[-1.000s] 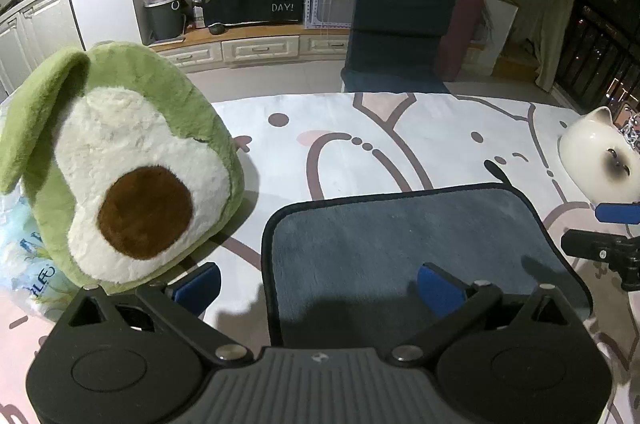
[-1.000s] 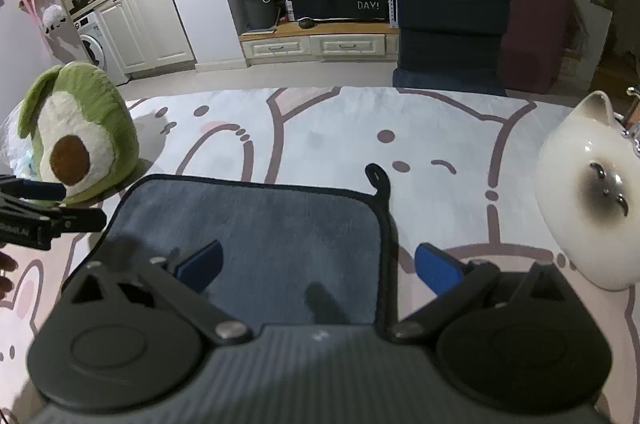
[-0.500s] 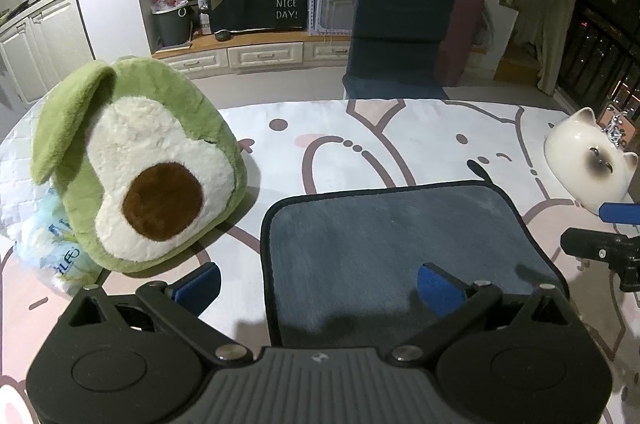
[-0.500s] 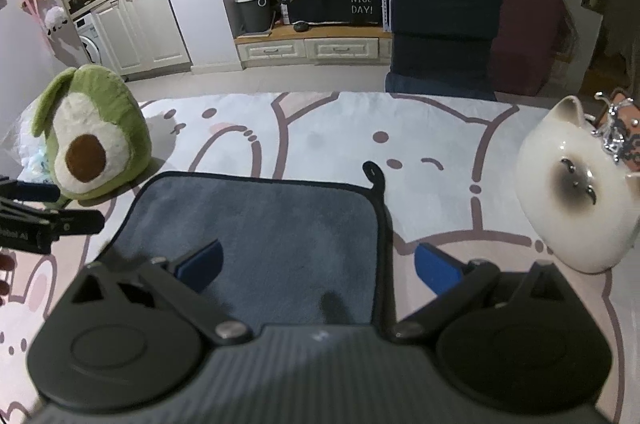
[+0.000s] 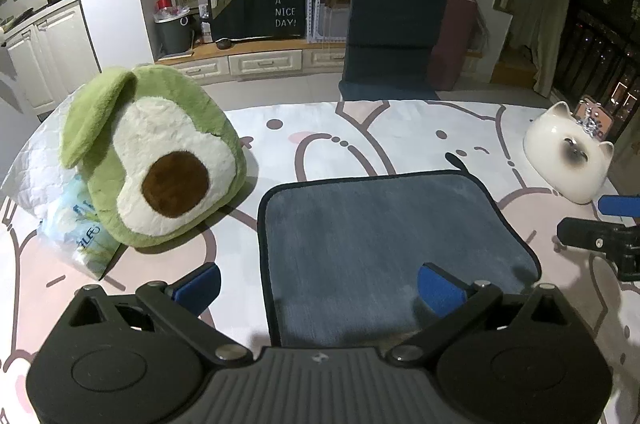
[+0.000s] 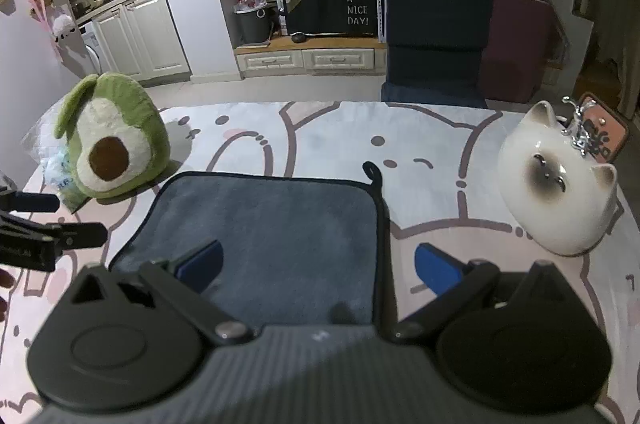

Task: Fold towel

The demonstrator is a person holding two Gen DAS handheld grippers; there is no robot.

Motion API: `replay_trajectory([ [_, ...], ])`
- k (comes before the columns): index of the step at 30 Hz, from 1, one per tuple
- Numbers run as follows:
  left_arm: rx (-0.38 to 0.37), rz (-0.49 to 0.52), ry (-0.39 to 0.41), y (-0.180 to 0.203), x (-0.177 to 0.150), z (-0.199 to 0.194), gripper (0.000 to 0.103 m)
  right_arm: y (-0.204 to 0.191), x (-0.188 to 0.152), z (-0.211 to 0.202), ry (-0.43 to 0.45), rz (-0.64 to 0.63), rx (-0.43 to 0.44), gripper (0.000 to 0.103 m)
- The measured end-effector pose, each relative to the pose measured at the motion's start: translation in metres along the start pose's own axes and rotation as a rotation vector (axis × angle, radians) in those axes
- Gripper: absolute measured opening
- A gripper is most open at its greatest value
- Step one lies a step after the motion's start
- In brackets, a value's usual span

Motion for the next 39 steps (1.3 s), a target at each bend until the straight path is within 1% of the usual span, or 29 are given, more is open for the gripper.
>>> replay_trajectory([
  [11, 0.001, -0.005, 0.025, 0.002, -0.015, -0.036, 0.103, -0.014, -0.013, -0.034, 0.026, -0.017, 0.002, 0.103],
  [29, -0.009, -0.008, 0.094, 0.004, -0.034, -0.094, 0.103, -0.026, -0.037, -0.079, 0.07, -0.028, -0.004, 0.103],
  [39, -0.019, -0.011, 0.123, 0.007, -0.049, -0.117, 0.103, -0.032, -0.054, -0.103, 0.097, -0.036, -0.021, 0.103],
])
Point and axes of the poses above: each gripper's, at about its wrist camera, not at the fingertips, and z roughly the way its jaws point, y to its right, x to its top, the point moved 9 cm from there along z, roughly the way its jaws point, and after that the axes turned 13 degrees about x, right-handed, at the moved point
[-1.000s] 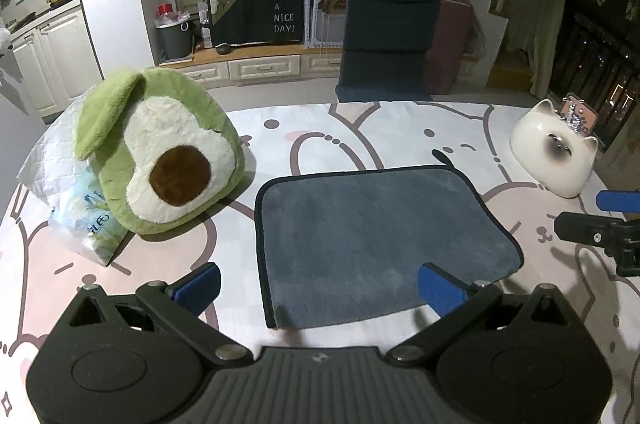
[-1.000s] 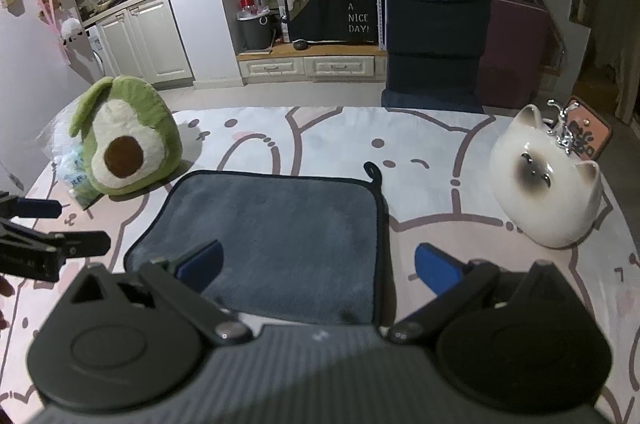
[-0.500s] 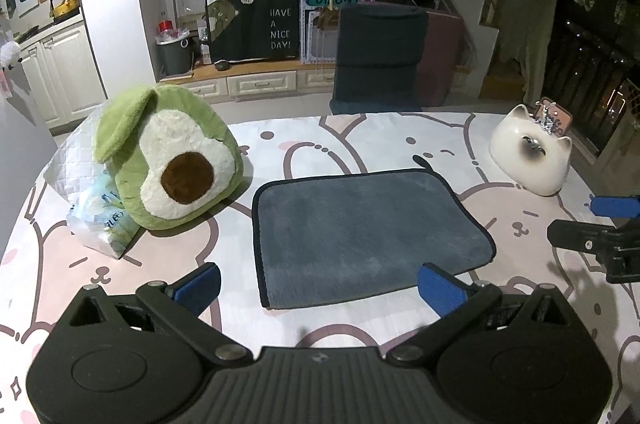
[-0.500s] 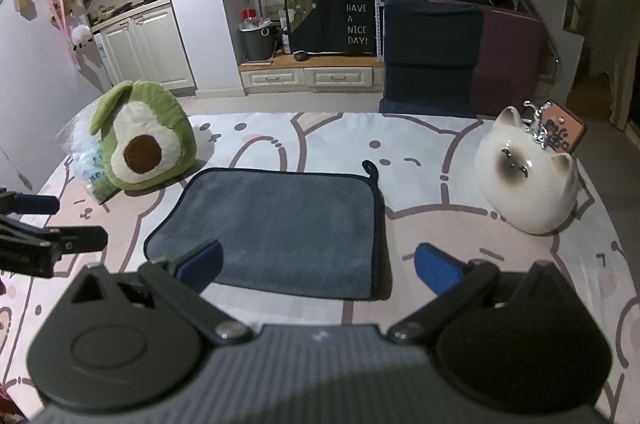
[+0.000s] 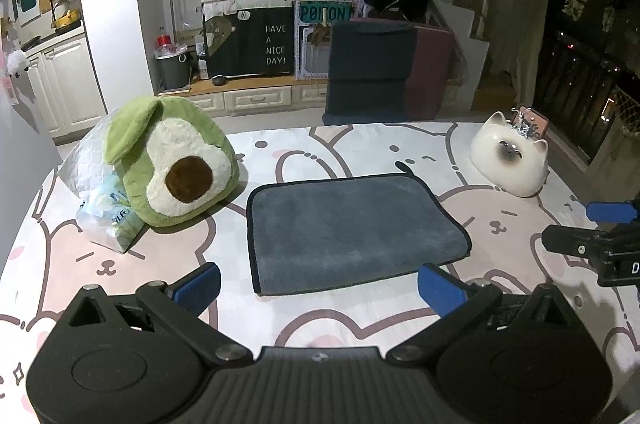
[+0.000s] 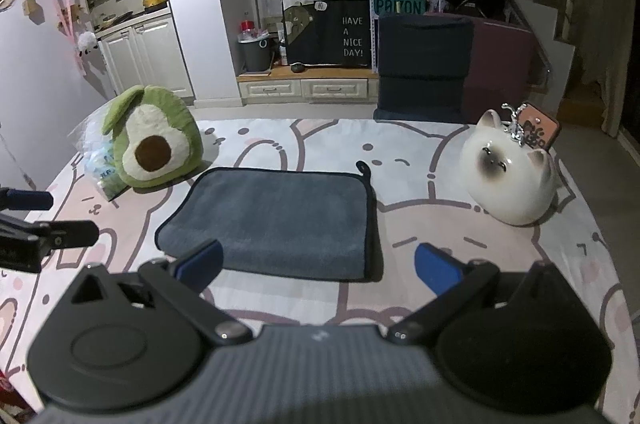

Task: Fold towel

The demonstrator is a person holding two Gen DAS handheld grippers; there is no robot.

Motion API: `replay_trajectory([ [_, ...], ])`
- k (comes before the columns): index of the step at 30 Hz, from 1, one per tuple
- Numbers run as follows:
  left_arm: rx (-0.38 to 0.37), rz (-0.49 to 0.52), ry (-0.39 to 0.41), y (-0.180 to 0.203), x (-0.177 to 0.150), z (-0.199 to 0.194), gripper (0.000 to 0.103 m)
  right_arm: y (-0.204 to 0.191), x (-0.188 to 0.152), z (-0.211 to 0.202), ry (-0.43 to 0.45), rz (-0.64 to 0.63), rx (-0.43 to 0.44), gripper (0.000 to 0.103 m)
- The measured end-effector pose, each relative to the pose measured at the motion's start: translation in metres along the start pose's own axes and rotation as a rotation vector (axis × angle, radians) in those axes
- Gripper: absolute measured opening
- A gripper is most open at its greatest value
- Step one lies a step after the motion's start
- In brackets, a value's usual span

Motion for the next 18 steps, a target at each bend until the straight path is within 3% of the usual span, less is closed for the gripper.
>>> replay_trajectory([
  [18, 0.005, -0.008, 0.084, 0.007, -0.014, -0.047, 0.103, -0.018, -0.016, -0.038, 0.062, -0.037, -0.002, 0.103],
])
Point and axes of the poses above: each gripper's, at about its wrist camera, not at the fingertips, and z roughly the way its jaws point, y to its right, x to its top, the point moved 9 cm from there along z, roughly the way its jaws point, and after that the axes turned 13 degrees about x, right-handed, at the moved point
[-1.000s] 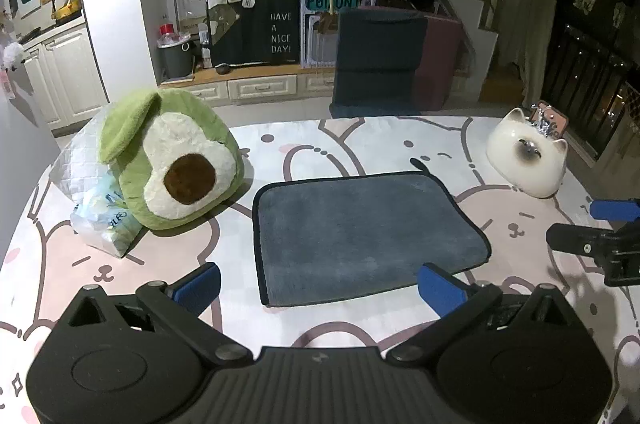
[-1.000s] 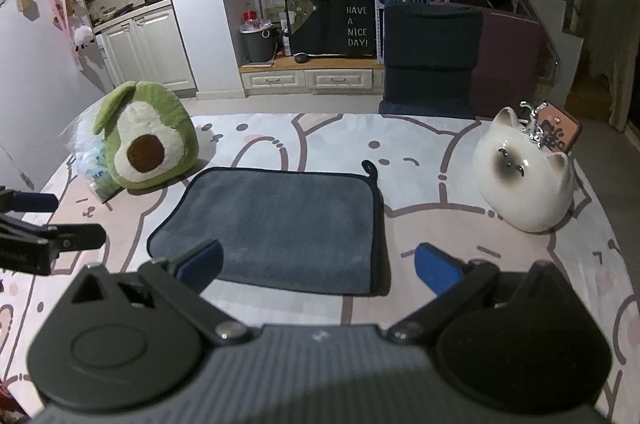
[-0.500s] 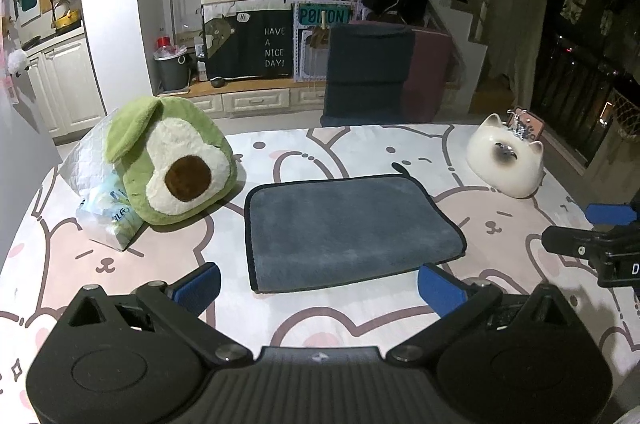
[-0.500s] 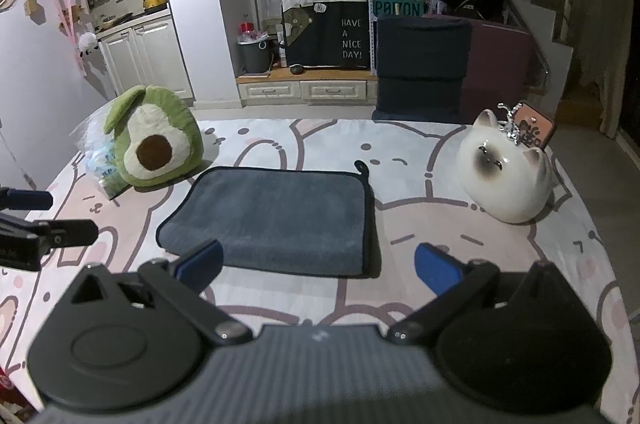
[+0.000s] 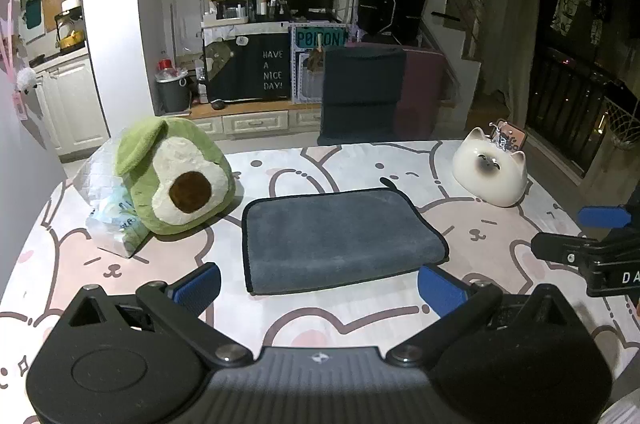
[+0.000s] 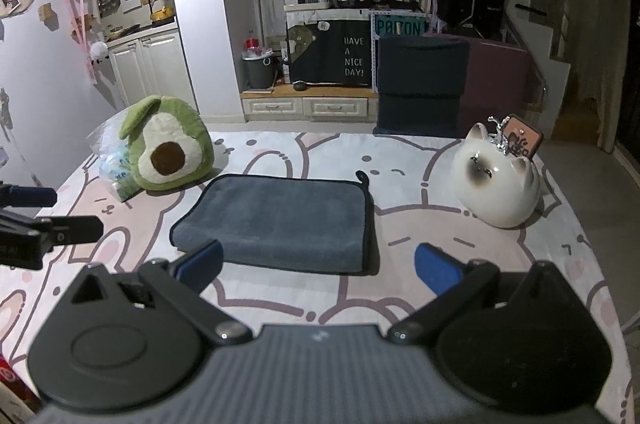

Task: Fold towel

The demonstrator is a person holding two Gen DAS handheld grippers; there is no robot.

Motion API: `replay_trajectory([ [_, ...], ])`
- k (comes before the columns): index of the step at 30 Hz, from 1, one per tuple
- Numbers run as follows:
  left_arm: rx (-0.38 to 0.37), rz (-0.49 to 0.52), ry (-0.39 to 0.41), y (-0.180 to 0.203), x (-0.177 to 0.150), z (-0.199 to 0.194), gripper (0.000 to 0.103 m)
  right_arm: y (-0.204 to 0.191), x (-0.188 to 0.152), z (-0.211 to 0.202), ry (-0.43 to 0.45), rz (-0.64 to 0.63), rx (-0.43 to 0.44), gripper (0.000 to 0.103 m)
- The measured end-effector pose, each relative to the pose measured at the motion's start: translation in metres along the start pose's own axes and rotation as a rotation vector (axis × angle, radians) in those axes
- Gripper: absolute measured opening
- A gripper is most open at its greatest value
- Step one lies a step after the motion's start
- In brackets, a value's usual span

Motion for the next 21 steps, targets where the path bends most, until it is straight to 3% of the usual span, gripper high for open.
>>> replay_trajectory([
  [21, 0.036, -0.001, 0.072, -0.014, -0.024, -0.043, 0.103, -0.027, -0.021, -0.04, 0.049, -0.038, 0.022, 0.103],
])
Point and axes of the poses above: each gripper's, at about its wrist camera, not at the fingertips, and z roughly the way its jaws point, y to its right, x to its top, the point moved 9 cm from there along z, roughly the way its jaws point, and after that the axes turned 13 degrees about x, right-handed, at the moved point
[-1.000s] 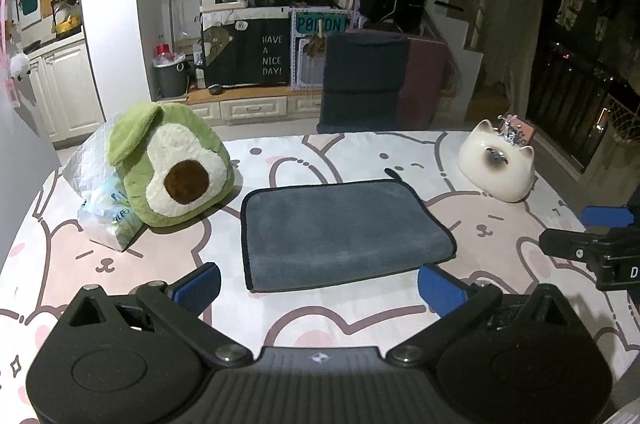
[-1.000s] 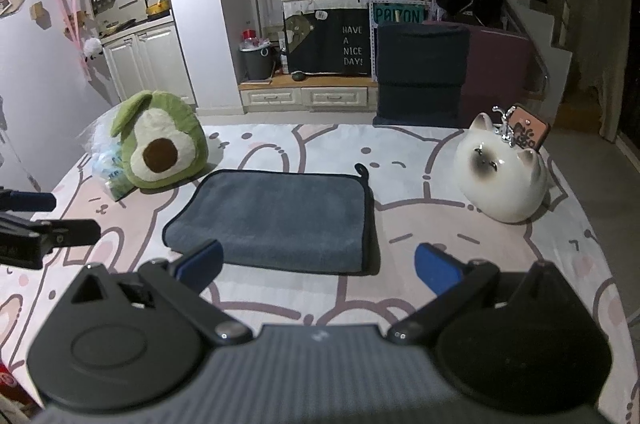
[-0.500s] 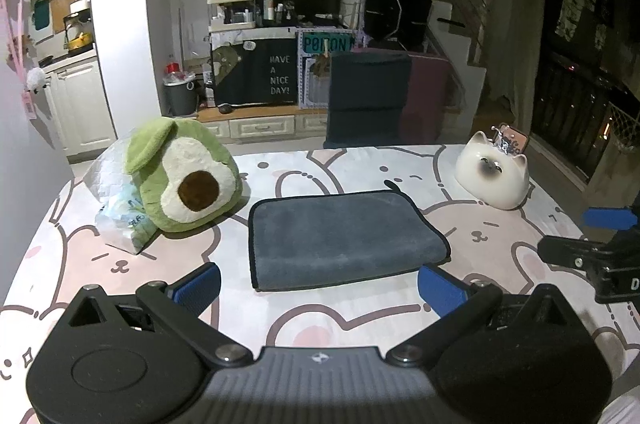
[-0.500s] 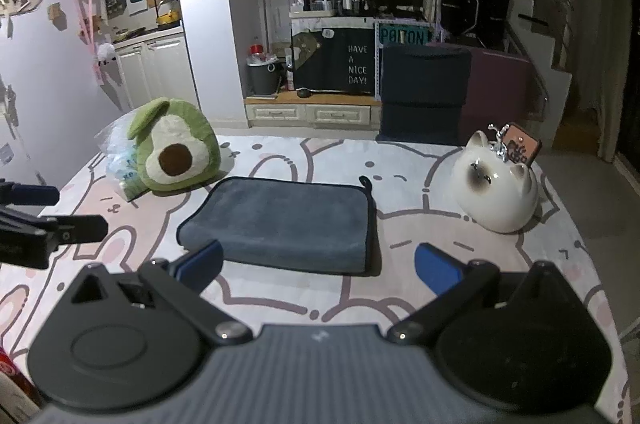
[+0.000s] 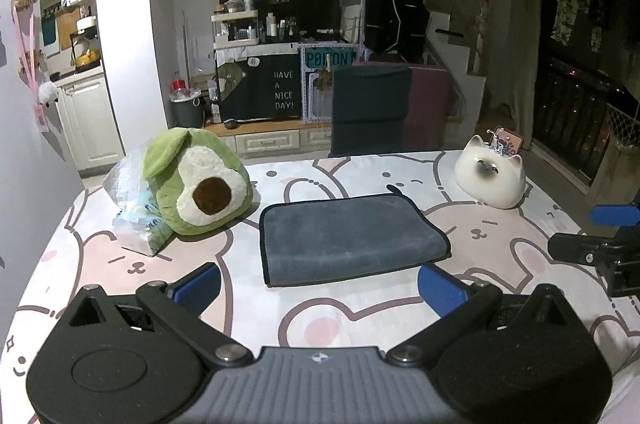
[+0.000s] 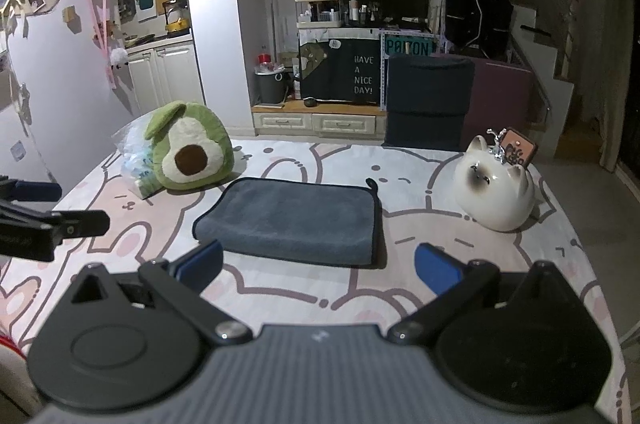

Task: Fold towel

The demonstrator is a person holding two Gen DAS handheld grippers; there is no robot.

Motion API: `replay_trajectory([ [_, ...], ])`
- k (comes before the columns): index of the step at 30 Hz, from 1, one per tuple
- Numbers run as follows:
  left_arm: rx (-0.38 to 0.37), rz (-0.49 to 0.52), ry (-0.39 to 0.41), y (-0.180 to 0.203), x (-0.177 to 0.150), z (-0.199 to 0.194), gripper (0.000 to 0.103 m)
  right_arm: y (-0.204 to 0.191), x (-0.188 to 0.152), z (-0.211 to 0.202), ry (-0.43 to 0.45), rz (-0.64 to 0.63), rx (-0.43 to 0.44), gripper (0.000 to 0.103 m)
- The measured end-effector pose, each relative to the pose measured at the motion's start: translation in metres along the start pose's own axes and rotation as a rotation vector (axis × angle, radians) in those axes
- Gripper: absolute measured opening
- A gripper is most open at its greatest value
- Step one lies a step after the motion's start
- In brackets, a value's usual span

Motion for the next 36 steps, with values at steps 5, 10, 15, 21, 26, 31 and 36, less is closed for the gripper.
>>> replay_trajectory([
  [5, -0.01, 0.008, 0.003, 0.001, -0.006, -0.011, 0.103, -0.006, -0.005, -0.01, 0.012, -0.006, 0.0, 0.103],
  [10, -0.019, 0.019, 0.022, 0.005, -0.013, -0.021, 0.103, -0.008, -0.014, -0.019, 0.013, 0.0, -0.002, 0.103],
  [15, -0.019, 0.048, 0.02, 0.008, -0.022, -0.028, 0.103, -0.01, -0.02, -0.031, 0.033, 0.011, -0.008, 0.103],
  [21, -0.049, 0.014, 0.017, 0.005, -0.031, -0.036, 0.103, -0.016, -0.029, -0.038, 0.02, -0.012, -0.001, 0.103],
  [26, -0.051, 0.005, 0.027, 0.002, -0.037, -0.041, 0.103, -0.021, -0.036, -0.043, 0.016, -0.024, 0.001, 0.103],
  [31, -0.048, 0.016, 0.022, 0.003, -0.044, -0.043, 0.103, -0.024, -0.043, -0.047, 0.017, -0.027, 0.004, 0.103],
  [36, -0.038, 0.014, 0.019, 0.002, -0.049, -0.045, 0.103, -0.026, -0.045, -0.049, 0.021, -0.031, 0.007, 0.103],
])
Point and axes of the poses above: each gripper's, at about its wrist camera, not at the fingertips, and z roughly the way its jaws point, y to its right, x to its top, the point moved 9 cm from there along z, roughly the way its jaws point, and after that the axes turned 13 degrees about x, right-handed, at the moved point
